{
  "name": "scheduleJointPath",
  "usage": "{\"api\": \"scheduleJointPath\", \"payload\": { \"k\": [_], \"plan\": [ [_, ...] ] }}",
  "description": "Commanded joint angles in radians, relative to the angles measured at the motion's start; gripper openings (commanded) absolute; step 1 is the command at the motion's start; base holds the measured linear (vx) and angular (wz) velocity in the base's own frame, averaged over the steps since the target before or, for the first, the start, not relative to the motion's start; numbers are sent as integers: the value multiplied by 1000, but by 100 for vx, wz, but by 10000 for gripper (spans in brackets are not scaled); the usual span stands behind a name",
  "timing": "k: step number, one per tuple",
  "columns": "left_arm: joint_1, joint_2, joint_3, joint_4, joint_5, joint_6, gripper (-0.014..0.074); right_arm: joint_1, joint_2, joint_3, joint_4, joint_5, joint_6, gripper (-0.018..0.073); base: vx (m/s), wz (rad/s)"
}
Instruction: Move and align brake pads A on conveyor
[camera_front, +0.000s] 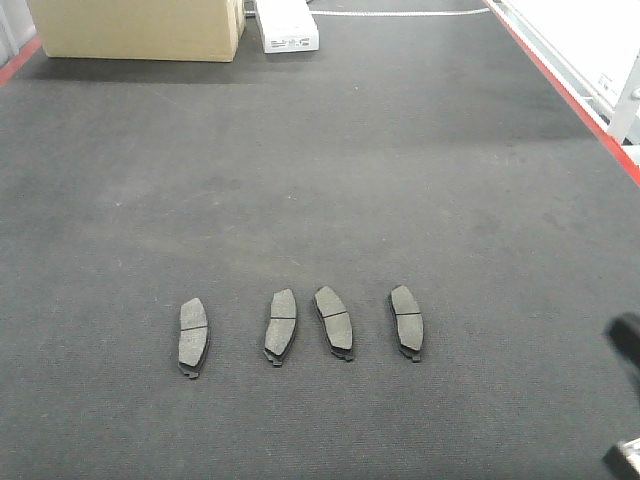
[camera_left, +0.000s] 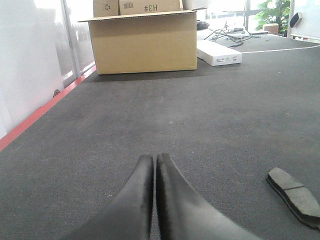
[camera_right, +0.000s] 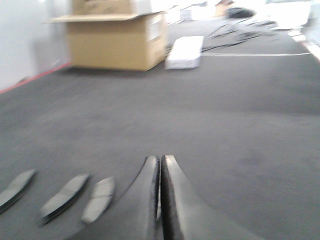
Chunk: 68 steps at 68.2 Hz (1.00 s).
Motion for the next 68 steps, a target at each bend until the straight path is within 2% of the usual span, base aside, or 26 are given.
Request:
{"api": "scheduleJointPath", "payload": {
  "k": [1,8,18,26,32,47,68],
  "plan": [
    [-3,-11,-9,-3,-75,-5,-6,-93,-42,31,50,-143,-62,-8,0,0],
    [-3,-11,-9,-3,-75,-5,-6,-171,-119,102,66,-156,-105,-8,0,0],
    [-3,-11,-9,-3,-75,-5,-6,-252,-220,194,211,-148,-231,-8,0,0],
    [-3,-11,-9,-3,-75,-5,-6,-249,-276,256,237,-145,-274,-8,0,0],
    [-3,-11,-9,-3,-75,-5,-6,-249,-307,254,271,-56,-286,-8,0,0],
    [-3,-11,-9,-3,-75,-5,-6,-250,-399,254,267,11,-292,-8,0,0],
    [-3,-11,-9,-3,-75,-5,-6,-250,-396,254,265,10,-292,-8,0,0]
  ]
}}
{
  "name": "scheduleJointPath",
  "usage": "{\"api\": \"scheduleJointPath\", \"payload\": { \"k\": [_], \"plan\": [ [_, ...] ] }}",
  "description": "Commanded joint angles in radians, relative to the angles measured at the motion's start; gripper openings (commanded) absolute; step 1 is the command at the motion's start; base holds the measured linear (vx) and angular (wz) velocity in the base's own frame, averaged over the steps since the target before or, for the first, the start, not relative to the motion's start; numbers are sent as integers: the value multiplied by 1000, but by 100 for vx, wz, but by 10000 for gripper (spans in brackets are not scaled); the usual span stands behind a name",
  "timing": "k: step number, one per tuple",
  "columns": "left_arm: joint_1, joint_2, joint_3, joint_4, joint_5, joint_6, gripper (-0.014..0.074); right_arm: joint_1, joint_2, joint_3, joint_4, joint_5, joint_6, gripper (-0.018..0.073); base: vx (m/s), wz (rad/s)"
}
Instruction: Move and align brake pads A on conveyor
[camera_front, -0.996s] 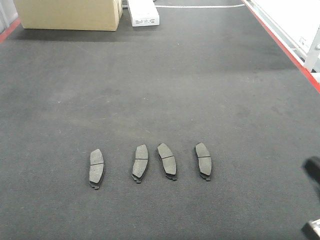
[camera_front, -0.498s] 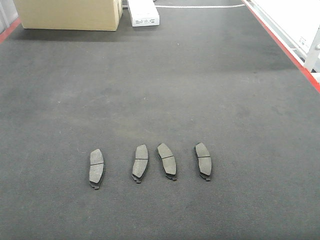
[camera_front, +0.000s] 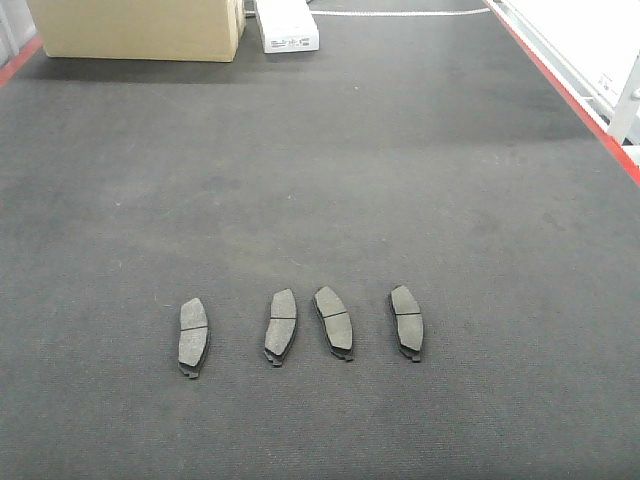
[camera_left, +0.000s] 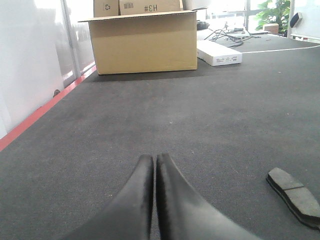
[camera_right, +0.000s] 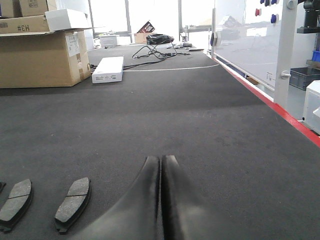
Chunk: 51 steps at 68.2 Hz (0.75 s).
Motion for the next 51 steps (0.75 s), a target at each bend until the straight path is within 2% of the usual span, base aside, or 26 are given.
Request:
{"api": "scheduleJointPath", "payload": {
  "k": [1,51],
  "plan": [
    [-3,-11,-9,-3,-74,-5,-6,-6,-16,22,-2,-67,-11,-8,0,0],
    [-3,-11,-9,-3,-74,-5,-6,-6,-16,22,-2,-67,-11,-8,0,0]
  ]
}}
